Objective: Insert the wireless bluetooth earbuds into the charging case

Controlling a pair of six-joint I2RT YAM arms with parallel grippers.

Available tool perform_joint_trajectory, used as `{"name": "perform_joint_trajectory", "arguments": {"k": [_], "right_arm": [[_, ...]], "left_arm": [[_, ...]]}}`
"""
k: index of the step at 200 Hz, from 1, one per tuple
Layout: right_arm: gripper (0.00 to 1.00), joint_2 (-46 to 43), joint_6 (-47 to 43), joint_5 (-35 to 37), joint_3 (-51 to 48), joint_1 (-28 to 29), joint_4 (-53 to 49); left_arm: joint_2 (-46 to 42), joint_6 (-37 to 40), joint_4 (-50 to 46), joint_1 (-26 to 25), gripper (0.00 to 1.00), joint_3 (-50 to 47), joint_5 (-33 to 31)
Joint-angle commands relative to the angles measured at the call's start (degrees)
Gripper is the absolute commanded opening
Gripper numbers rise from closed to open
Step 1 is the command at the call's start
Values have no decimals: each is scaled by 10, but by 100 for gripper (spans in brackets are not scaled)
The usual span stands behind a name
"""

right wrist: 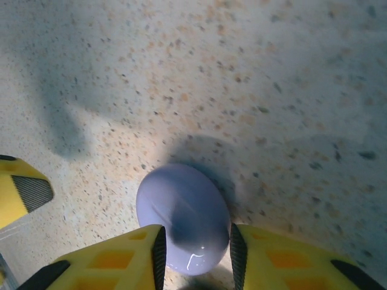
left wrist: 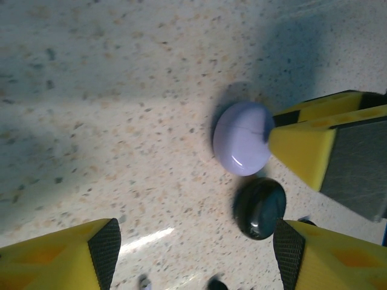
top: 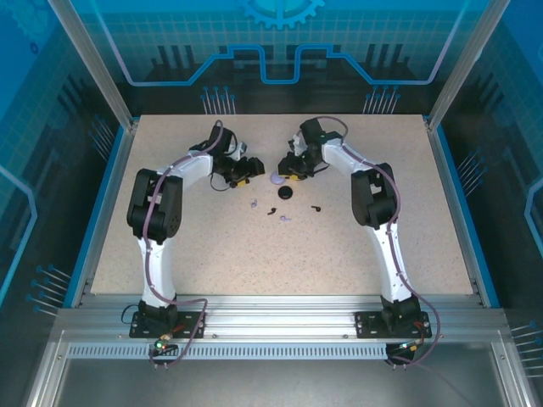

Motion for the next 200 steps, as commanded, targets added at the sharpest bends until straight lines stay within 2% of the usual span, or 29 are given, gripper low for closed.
{"name": "perform_joint_trajectory", "arguments": {"k": [1,83,200], "right_arm": [[36,29,-15,-20,49,12,-46],[38,2,-15,-12,28,3,-34],[29,-8,-7,-36,-19,-6,-2]], "left_arm": [[-35,-6,-2,9,71,-17,16],[-6,-69,61,9,70,-16,65],[73,-112,78,-17,59,42,80]]}}
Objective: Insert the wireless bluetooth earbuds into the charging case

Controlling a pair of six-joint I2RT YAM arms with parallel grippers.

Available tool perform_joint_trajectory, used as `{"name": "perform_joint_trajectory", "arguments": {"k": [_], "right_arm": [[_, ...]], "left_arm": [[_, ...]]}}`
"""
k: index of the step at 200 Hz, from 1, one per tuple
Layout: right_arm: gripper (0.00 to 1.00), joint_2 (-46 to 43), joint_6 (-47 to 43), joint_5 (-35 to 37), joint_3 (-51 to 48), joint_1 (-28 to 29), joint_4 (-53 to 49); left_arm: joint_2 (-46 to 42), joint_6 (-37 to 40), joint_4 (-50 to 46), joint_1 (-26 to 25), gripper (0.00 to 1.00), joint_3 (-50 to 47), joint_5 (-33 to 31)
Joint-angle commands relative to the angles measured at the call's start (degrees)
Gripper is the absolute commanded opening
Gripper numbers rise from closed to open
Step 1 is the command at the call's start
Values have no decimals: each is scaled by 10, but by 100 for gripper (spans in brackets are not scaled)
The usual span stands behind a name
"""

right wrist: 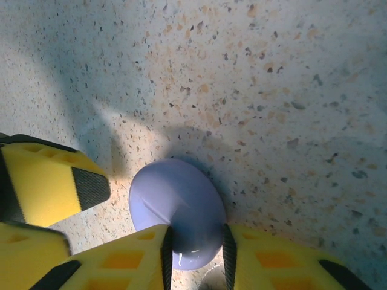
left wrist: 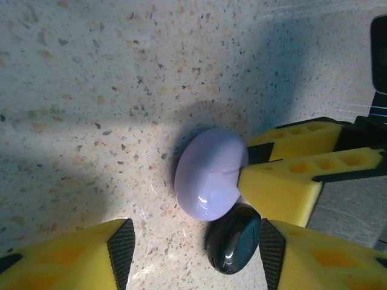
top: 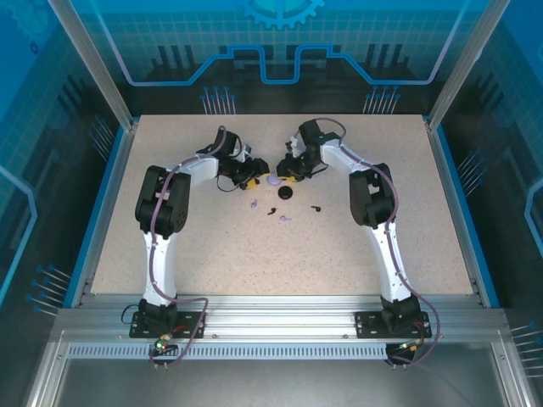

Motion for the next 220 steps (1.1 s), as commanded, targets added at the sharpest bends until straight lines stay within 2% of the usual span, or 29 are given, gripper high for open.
{"name": "perform_joint_trajectory", "arguments": {"k": [1,128,220], "right_arm": [[29,-17,4,-5,-16,-5,-4],[24,-23,18,-14,-56,-8,22],[20,-26,30,-22,-83,-9,40]], "left_arm": [[15,-18,4,-5,59,25,19],[51,-53,18,-24,45,37,25],[45,-101,85,-26,40,23,51]]}}
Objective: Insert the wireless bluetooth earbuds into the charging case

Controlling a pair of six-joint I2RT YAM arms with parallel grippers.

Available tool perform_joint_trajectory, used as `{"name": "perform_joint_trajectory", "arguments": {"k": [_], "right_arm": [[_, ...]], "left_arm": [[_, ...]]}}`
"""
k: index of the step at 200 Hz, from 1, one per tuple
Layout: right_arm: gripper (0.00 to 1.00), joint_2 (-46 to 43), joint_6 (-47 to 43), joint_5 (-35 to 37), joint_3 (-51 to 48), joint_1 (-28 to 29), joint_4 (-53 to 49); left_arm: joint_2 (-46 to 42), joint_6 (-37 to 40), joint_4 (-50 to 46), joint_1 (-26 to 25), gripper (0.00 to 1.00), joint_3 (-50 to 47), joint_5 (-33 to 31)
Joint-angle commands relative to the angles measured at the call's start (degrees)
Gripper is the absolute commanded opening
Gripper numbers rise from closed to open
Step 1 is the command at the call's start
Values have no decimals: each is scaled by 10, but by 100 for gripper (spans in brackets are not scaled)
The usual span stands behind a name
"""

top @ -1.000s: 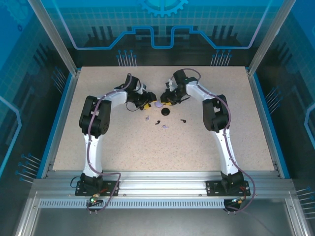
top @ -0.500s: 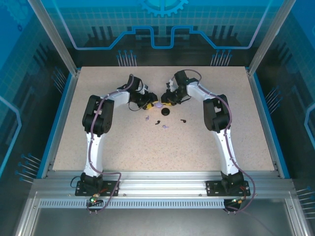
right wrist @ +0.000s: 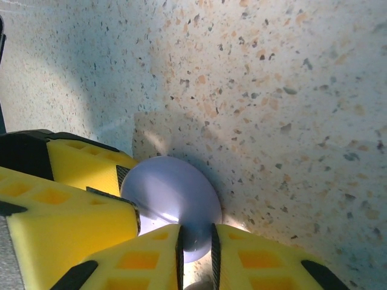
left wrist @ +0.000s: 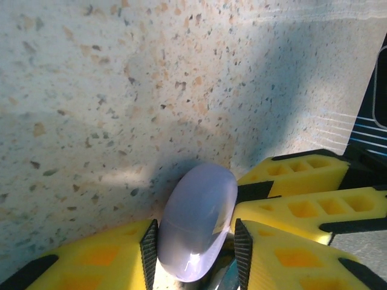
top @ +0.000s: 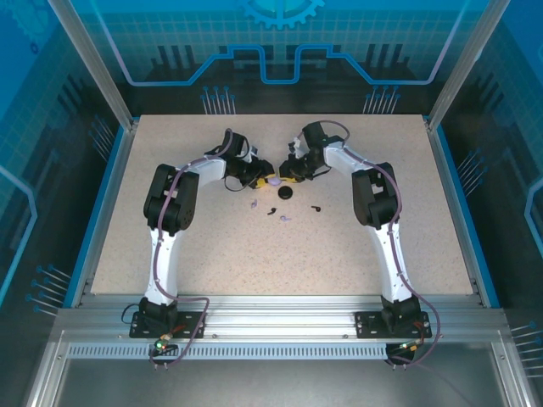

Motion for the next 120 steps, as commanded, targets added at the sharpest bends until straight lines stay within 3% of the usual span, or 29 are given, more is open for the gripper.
{"name": "perform_joint_trajectory", "arguments": {"k": [1,74,120], "right_arm": [[20,-2,8,3,-22,0,-12],[21,-5,12,-9,-29,-2,0],[21,-8,13,-11,-29,-2,1]], "left_arm": [[5,-28,41,-8,40,-4,37],[11,-37,53,-9,38,-17,45],[9,-1,-5,-9,38,-7,14]]}}
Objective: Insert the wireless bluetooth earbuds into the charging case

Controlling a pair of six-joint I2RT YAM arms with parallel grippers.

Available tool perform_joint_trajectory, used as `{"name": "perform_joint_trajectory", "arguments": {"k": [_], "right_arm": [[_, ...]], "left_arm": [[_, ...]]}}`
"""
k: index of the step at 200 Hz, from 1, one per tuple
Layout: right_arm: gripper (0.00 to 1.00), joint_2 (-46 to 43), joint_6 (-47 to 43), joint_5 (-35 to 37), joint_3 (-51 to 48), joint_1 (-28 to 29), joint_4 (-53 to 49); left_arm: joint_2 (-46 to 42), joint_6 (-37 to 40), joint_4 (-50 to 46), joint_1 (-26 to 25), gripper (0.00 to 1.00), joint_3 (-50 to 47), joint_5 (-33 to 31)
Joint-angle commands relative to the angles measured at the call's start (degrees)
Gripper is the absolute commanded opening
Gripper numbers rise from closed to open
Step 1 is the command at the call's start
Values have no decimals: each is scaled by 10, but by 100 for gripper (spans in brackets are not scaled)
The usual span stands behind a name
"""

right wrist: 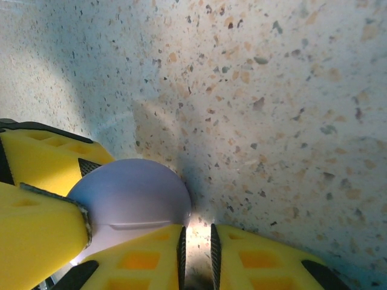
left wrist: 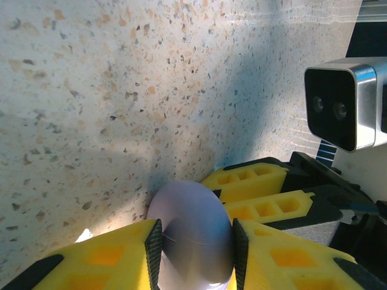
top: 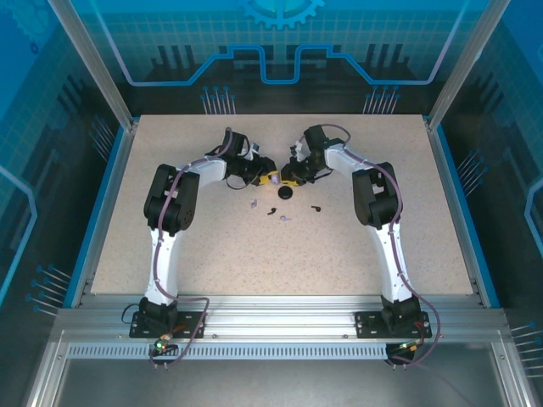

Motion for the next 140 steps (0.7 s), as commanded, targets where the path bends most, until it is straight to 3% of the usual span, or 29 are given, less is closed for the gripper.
{"name": "perform_joint_trajectory", "arguments": {"k": [1,60,114,140], "right_arm": [[21,-5,6,-6,-6,1,-5],[21,-3,8,-10,-4,1,-3],[22,-21,8,-3,-16,0,4],[28,-74,4,3,-52,-13,23]], "left_arm": [[9,25,-51,-7,38,0,-8],[6,54,-89,-7,39,8,-21],[-4,59,-85,-7,25,7,-18],[-36,88,-97,-7,20,8,-28]]}}
